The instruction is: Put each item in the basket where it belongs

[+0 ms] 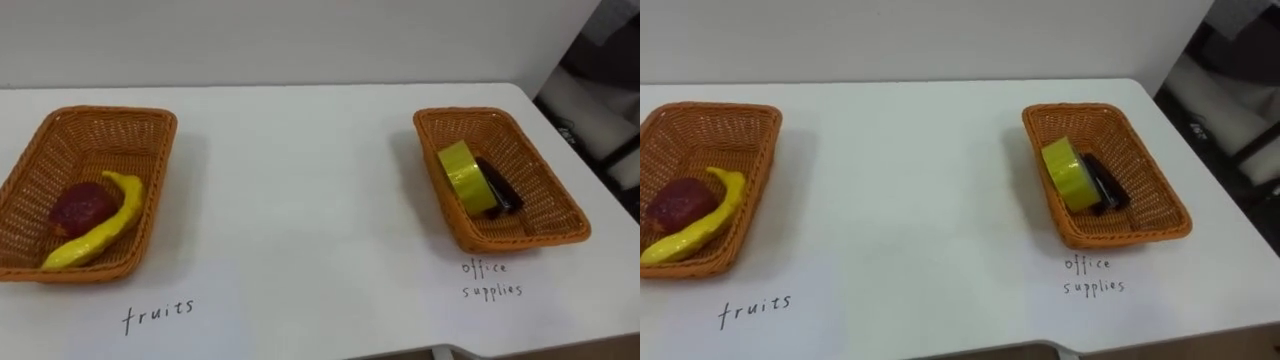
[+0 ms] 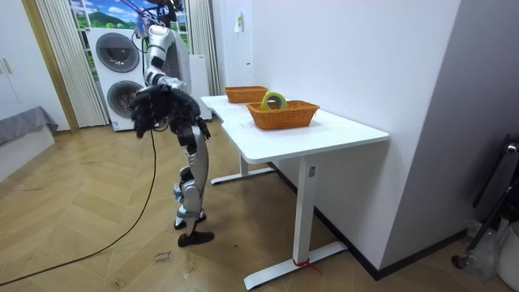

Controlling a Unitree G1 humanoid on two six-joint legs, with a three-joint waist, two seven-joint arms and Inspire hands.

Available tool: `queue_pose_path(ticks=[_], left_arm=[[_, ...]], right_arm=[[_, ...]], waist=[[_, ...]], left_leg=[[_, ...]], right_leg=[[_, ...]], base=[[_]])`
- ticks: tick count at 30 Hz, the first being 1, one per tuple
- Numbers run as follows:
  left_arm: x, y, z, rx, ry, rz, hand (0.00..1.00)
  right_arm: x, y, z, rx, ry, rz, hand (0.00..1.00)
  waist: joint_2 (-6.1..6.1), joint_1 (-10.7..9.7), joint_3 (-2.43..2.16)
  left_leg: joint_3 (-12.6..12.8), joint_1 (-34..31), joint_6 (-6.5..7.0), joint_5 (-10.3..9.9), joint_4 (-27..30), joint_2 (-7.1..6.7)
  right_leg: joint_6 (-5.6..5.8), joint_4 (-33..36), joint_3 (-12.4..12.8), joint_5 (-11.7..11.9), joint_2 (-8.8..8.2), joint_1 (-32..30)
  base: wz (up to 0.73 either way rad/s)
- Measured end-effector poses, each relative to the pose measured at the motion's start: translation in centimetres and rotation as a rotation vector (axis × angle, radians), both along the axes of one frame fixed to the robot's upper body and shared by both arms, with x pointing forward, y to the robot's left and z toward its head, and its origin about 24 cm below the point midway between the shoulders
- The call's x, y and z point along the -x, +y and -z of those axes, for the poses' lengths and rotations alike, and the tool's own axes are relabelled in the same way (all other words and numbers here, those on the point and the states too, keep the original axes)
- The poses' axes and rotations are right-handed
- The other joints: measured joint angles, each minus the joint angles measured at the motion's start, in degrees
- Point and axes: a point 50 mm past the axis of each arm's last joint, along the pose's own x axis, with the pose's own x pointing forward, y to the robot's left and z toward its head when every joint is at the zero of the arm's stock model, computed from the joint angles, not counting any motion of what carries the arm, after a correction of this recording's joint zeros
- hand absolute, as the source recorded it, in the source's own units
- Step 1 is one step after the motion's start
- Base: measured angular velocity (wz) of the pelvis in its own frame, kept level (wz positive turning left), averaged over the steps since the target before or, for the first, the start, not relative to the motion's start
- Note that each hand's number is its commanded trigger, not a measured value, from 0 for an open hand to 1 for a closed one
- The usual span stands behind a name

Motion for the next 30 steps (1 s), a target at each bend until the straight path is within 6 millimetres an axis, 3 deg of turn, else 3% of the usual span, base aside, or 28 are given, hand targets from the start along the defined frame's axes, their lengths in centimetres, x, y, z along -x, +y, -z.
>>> queue_pose_path(ticks=[5,10,15,19,22,24,26,30], left_arm=[[-0.1,0.0,-0.1,0.001,-0.009,-0.001,0.00],[-0.2,-0.4,0.1,0.022,-0.010,-0.001,0.00],[0.3,-1.4,0.8,0.085,0.018,0.033,0.00],[0.9,-1.9,1.1,0.119,0.047,0.057,0.00],[0.8,-2.2,1.2,0.126,0.053,0.073,0.00],[0.8,-2.5,1.5,0.125,0.085,0.111,0.00],[1.0,-2.7,1.6,0.125,0.104,0.137,0.00],[1.3,-3.0,1.7,0.129,0.122,0.139,0.00]], right_arm=[[3.1,1.2,3.8,-0.185,0.022,0.108,0.00],[5.8,3.9,7.8,-0.353,0.149,0.102,0.00],[7.6,8.7,12.3,-0.622,0.282,-0.042,0.00],[8.9,11.9,14.4,-0.806,0.390,-0.219,0.00],[8.4,13.4,15.4,-0.912,0.550,-0.506,0.00],[7.0,14.3,15.9,-0.945,0.653,-0.745,0.00],[5.7,14.8,16.3,-0.961,0.692,-0.875,0.00],[3.3,15.8,16.7,-0.973,0.722,-1.063,0.00]], waist=[[0.18,-0.06,-0.06],[0.27,0.46,-0.01],[0.86,0.63,0.14],[1.42,1.95,0.24],[2.06,3.82,0.35],[2.32,5.28,0.37],[2.43,5.49,0.39],[2.80,7.98,0.44]], left_leg=[[-0.16,-0.09,0.07,-0.05,-0.05,-0.03],[-0.14,0.02,0.07,-0.05,-0.04,-0.02],[-0.19,0.23,0.07,-0.18,0.11,-0.02],[-0.18,0.79,0.04,-0.21,0.01,-0.03],[-0.03,1.17,0.08,-0.53,0.23,-0.01],[-0.19,1.07,0.15,-0.58,0.51,-0.08],[-0.35,1.09,0.17,-0.59,0.66,-0.09],[-0.61,1.91,0.18,-0.63,0.45,-0.08]], right_leg=[[0.01,0.22,0.26,-0.01,0.00,-0.09],[0.01,0.16,0.12,-0.03,-0.01,-0.03],[0.01,0.11,-0.03,-0.03,-0.03,0.03],[0.01,0.10,0.08,-0.03,0.01,0.45],[0.00,0.04,-0.44,-0.06,0.00,0.79],[0.00,0.05,-2.08,-0.06,-0.22,0.91],[0.00,0.06,-2.52,-0.06,-0.29,1.11],[0.00,-0.44,-2.62,-0.06,-0.23,2.16]], base=[[0.01],[0.00],[-0.01],[0.00],[-0.07],[0.03],[0.08],[0.06]])
